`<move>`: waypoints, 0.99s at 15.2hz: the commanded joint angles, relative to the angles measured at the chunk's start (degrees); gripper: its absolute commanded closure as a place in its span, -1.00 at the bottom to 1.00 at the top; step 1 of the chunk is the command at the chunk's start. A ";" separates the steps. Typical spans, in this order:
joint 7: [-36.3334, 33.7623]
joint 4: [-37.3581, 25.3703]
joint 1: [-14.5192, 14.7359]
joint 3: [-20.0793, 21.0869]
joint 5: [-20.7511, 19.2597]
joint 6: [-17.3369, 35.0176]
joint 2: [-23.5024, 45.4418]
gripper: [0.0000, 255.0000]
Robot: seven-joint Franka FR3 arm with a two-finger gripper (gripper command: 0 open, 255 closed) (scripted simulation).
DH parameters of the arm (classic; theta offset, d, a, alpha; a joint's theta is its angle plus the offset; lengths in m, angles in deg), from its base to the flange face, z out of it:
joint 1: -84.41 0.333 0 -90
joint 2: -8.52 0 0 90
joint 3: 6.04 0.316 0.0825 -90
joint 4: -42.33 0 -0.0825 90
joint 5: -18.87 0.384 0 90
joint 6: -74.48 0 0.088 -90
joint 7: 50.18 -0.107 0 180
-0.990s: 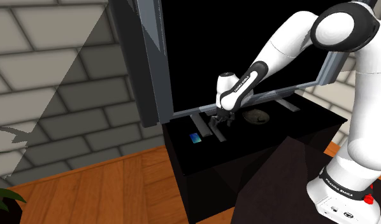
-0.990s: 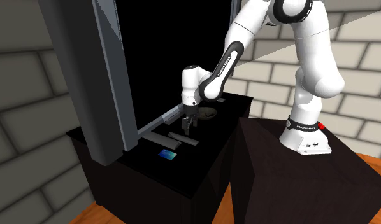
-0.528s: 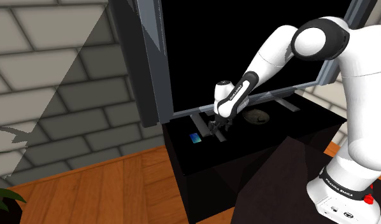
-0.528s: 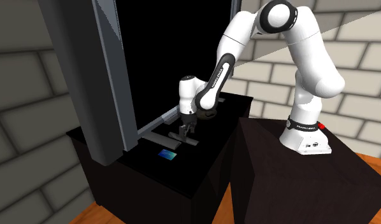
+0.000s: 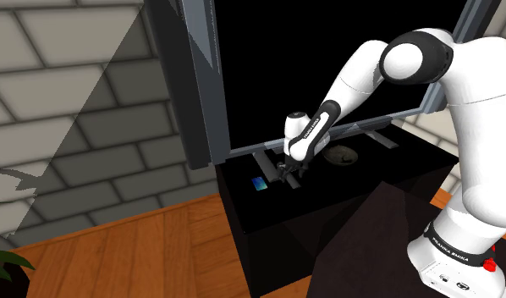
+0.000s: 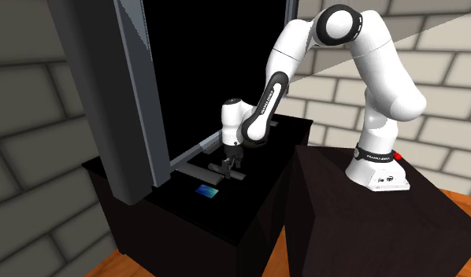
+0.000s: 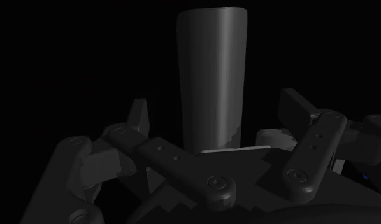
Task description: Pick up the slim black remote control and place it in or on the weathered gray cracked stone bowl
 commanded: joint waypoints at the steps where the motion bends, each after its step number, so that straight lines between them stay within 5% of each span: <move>1: 0.00 -0.01 0.00 0.00 0.00 0.02 0.03 -1.00; 2: 0.00 -0.01 0.00 0.00 0.00 0.02 0.03 -1.00; 3: 0.00 -0.01 0.00 0.00 0.00 0.02 0.03 1.00; 15: 0.22 0.69 -0.24 0.30 0.25 -1.55 -2.24 1.00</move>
